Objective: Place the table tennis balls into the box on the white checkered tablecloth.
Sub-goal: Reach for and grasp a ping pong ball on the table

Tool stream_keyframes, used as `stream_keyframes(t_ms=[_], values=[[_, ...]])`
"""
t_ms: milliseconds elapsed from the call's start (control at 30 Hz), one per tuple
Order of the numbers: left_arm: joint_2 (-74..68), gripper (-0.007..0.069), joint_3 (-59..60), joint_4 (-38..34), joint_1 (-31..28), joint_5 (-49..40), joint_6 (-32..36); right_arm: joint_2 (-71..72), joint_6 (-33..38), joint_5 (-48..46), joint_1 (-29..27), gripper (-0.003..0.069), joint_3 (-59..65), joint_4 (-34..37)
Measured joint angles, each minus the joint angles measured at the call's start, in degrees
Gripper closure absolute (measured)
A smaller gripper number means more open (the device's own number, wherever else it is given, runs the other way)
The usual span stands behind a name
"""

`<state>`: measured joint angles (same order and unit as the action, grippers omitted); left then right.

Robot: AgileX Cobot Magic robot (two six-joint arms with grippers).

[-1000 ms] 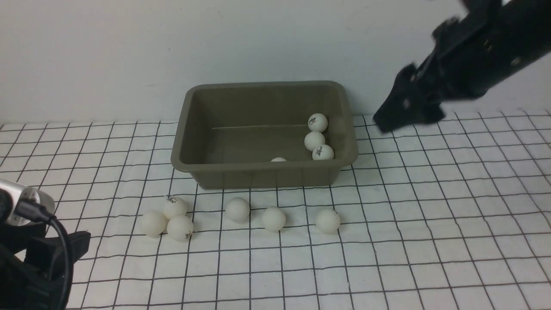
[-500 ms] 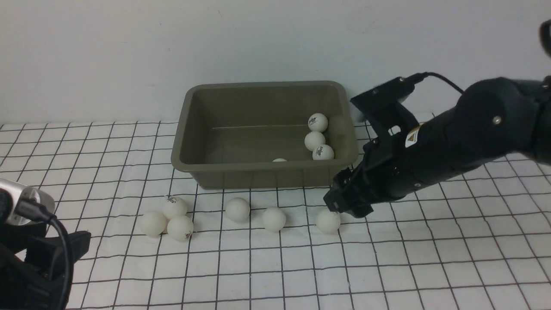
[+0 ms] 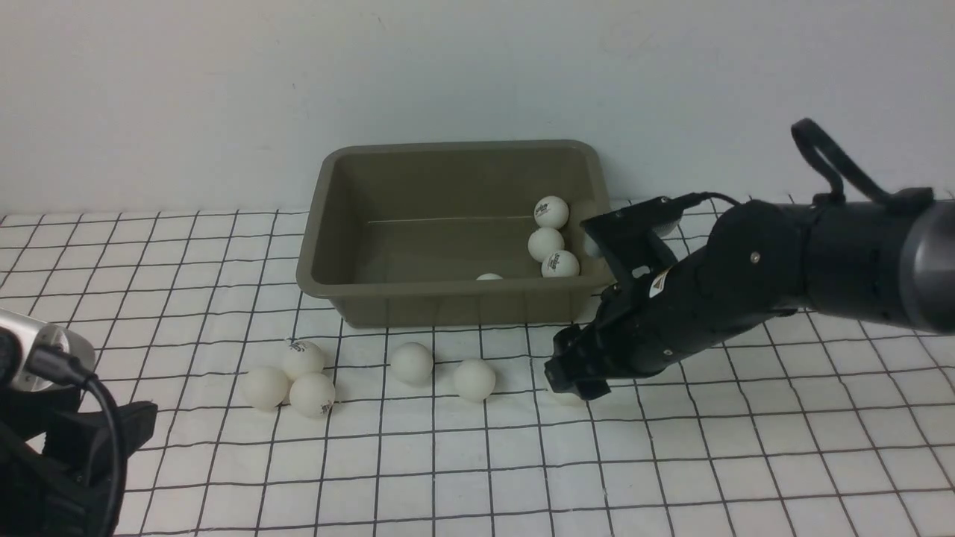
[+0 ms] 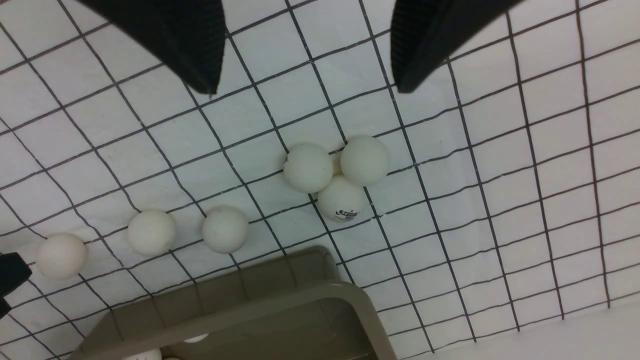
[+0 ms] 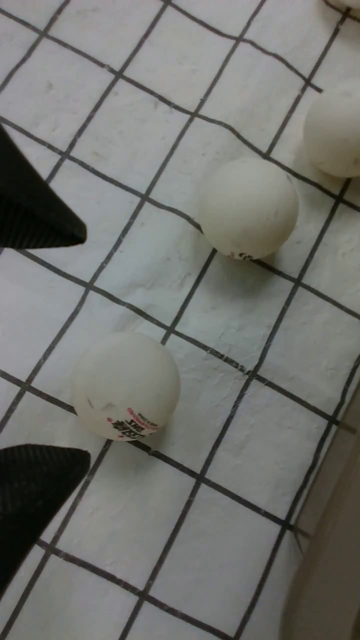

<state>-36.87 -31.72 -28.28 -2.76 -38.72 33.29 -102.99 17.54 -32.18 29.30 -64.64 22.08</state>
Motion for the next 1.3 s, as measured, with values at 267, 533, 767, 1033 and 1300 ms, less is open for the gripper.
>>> stream_keyframes(t_ms=[267, 533, 767, 1033, 1300], values=[[0.0, 0.022, 0.0, 0.0, 0.0, -0.05, 0.0, -3.94, 0.0, 5.44, 0.05, 0.0184, -0.05, 1.62], [0.0, 0.022, 0.0, 0.0, 0.0, -0.22, 0.0, -7.88, 0.0, 7.18, 0.05, 0.0184, -2.21, 2.62], [0.0, 0.022, 0.0, 0.0, 0.0, -0.34, 0.0, -9.8, 0.0, 6.81, 0.05, 0.0188, -3.92, 3.2], [0.0, 0.022, 0.0, 0.0, 0.0, -0.34, 0.0, -10.05, -0.06, 4.7, 0.05, 0.0292, -3.99, 2.65], [0.0, 0.022, 0.0, 0.0, 0.0, -0.34, 0.0, -9.69, -2.22, 2.68, -0.33, 0.0302, -4.17, -5.03]])
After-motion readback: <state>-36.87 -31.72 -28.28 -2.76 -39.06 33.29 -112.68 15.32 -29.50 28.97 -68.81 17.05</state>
